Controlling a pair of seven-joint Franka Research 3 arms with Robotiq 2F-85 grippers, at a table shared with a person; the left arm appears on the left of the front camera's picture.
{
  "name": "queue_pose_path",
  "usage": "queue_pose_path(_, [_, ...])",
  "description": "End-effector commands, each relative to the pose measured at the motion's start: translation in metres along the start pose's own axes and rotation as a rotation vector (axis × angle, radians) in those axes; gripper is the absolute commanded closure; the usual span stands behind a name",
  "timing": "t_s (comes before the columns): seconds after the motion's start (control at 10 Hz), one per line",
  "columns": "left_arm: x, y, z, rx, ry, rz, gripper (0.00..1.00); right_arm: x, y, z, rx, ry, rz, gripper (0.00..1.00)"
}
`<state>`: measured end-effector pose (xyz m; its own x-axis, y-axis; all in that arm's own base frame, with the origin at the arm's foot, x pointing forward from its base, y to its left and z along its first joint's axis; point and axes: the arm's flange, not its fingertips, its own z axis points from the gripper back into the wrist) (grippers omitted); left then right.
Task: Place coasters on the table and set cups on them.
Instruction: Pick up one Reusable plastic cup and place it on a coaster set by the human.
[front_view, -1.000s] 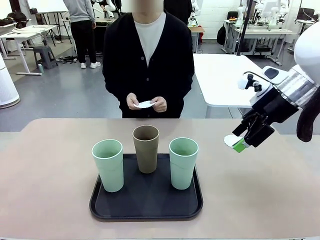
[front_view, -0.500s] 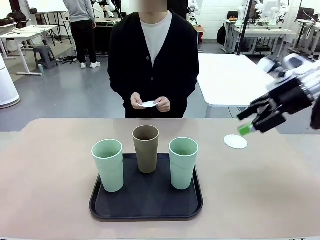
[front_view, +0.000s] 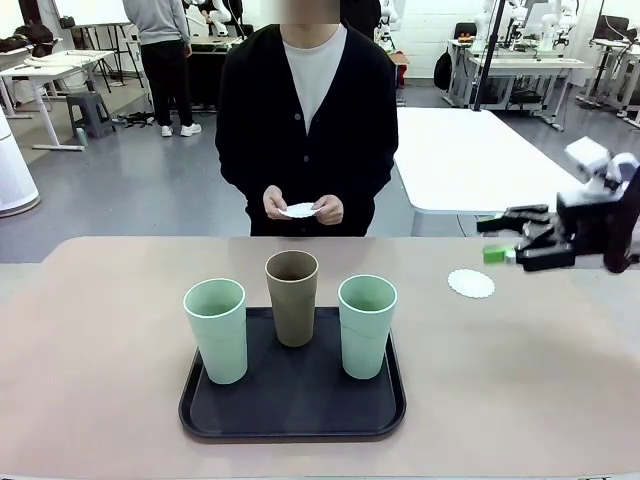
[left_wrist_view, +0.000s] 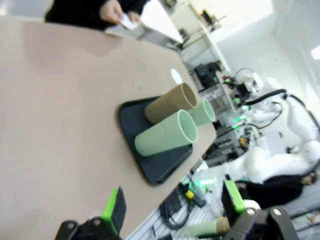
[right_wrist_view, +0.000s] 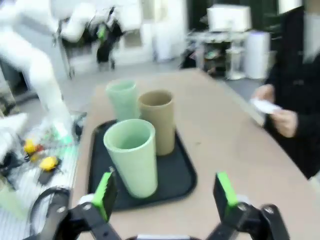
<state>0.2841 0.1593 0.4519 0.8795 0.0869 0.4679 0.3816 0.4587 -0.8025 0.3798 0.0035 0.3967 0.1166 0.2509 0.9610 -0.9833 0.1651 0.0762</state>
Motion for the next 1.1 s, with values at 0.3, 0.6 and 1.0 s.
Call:
queue_pose_path(0.3, [0.0,0.001,0.002,-0.005,-0.004,-0.01,0.0,-0.051,0.015,-0.049,0.269,0.095,0.175,0.0])
queue_pose_path(0.6, [0.0,0.001,0.002,-0.005,-0.004,-0.01,0.0,-0.062,0.006,-0.078,0.214,0.134,0.164,0.0])
queue_pose_path(1.0, [0.0,0.001,0.002,-0.005,-0.004,-0.01,0.0,-0.068,-0.011,-0.098,0.187,0.111,0.12,0.0])
